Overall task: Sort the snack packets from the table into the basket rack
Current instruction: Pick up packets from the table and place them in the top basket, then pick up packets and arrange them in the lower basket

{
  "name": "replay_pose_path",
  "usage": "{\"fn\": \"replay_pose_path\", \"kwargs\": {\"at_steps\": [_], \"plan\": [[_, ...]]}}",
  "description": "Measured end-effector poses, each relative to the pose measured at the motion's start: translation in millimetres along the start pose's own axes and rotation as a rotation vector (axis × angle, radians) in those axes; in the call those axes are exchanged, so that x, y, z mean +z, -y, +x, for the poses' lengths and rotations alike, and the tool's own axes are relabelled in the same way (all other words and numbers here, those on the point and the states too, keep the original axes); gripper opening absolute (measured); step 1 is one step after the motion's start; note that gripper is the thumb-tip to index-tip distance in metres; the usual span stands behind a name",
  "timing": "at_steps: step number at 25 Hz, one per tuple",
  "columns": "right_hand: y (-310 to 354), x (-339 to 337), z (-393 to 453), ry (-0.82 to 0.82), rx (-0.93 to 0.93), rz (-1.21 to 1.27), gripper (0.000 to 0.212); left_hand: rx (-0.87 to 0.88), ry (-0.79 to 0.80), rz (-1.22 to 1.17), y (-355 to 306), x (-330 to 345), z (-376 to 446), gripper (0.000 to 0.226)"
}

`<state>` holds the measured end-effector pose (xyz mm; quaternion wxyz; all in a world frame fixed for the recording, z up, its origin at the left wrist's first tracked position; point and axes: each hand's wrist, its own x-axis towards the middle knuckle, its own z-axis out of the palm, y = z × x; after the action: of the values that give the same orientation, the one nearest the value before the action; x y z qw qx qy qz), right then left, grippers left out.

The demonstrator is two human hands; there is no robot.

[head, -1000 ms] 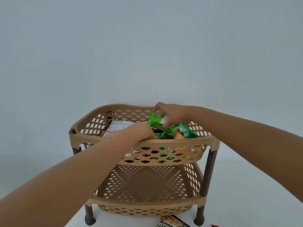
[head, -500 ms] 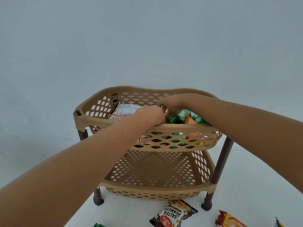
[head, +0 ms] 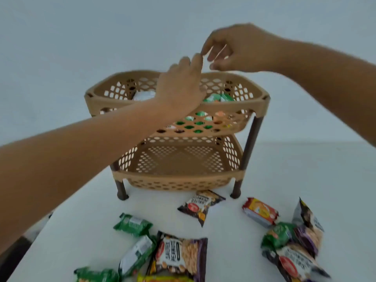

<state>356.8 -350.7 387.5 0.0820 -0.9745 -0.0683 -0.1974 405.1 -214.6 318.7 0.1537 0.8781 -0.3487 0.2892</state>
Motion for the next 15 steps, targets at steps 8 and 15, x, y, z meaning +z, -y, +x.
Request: {"fn": "replay_pose_path", "kwargs": {"at_steps": [8,15], "plan": [[-18.1,-1.1,-175.7,0.216,0.24,0.326,0.035,0.085,0.005,-0.093,-9.3,12.3,-132.2,0.029],[-68.7,82.5,-295.8,0.362,0.542,0.541,0.031,0.02,0.312,-0.339,-67.8,74.4,-216.2,0.027]]}}
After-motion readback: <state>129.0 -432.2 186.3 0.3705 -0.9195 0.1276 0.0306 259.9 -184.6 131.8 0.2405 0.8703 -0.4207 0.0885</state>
